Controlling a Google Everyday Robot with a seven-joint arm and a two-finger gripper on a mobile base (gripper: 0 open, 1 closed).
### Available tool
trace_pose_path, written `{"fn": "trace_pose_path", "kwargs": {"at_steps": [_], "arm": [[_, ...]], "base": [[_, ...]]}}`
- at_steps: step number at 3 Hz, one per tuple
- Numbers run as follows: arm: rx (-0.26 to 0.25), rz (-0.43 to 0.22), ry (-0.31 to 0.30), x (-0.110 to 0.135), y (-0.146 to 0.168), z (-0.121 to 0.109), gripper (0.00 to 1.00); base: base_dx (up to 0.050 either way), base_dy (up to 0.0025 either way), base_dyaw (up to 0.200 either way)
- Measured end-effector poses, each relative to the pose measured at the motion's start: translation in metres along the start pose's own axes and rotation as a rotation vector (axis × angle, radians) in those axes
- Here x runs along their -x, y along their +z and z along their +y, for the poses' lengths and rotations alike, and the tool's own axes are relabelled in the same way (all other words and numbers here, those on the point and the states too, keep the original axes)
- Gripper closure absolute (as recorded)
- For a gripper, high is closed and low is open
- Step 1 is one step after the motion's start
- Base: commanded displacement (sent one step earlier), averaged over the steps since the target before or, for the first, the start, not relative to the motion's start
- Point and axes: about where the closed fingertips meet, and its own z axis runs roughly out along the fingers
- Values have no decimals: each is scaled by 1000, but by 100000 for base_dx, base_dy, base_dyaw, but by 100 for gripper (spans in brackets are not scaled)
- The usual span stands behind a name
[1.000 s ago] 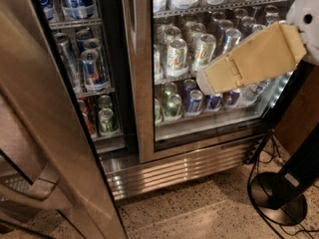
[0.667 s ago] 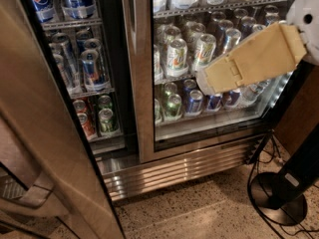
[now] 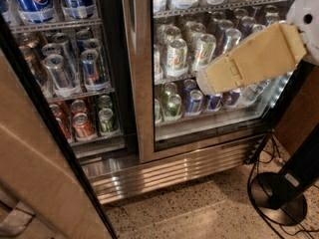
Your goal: Open left fridge door
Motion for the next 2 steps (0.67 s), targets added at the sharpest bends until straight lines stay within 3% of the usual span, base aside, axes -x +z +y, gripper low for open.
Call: {"fn": "trace_pose_path", "kwargs": {"at_steps": [1, 2], "arm": [[0, 0, 0, 0, 0, 0, 0], [0, 0, 0, 0, 0, 0, 0]], "base": [[-1989, -181, 18200], [0, 0, 0]]}}
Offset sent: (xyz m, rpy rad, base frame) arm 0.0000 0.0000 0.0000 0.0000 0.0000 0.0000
